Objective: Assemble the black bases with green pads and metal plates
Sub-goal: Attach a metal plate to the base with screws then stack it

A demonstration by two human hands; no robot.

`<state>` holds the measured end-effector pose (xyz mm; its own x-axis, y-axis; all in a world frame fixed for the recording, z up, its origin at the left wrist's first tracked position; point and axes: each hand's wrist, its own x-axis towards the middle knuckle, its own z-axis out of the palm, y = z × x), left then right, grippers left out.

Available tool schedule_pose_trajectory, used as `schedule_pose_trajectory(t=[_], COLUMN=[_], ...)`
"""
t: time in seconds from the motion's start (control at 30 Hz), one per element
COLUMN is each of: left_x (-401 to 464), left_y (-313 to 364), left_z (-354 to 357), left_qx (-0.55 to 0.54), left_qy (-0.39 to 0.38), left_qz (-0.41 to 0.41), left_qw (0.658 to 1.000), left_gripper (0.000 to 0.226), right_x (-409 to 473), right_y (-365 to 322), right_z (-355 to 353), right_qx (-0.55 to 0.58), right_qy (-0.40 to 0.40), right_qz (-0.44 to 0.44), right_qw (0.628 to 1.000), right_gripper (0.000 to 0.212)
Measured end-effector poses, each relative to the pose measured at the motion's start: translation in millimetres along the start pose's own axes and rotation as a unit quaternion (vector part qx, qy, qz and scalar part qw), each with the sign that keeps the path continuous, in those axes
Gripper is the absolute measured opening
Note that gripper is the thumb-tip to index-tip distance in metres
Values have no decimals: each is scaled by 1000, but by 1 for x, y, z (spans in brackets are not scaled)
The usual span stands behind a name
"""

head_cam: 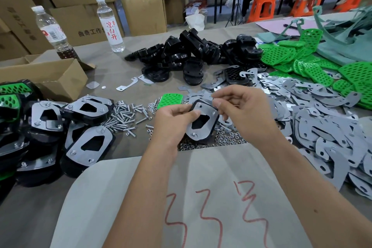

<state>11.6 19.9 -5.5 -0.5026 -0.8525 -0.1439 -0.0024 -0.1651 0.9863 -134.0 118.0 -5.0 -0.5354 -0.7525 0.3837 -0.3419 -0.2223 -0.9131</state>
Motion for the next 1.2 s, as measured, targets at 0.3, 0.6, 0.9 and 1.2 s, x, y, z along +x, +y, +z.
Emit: schedule_pose_trajectory(t=[0.3, 0.6, 0.9, 1.2], left_x=[-1, -2, -2, -1], left_y=[-1, 0, 0, 7], left_z=[-1, -2, -3, -12], left_qx=[22, -10, -14, -33], left_qy=[-61, -69, -58, -104], left_qz=[43, 13, -4, -42], left_qw=[997, 997, 998, 993], left_gripper=[14, 10, 13, 13], right_x=[-3, -2, -2, -2], right_y=[4, 5, 7, 3], right_z=[8, 7, 3, 0], right_qx=[-77, -71, -73, -89], right_qy=[-9, -21, -56, -89], right_qz=[-56, -52, -52, -84], right_qw=[995, 996, 994, 989], right_gripper=[15, 11, 13, 10])
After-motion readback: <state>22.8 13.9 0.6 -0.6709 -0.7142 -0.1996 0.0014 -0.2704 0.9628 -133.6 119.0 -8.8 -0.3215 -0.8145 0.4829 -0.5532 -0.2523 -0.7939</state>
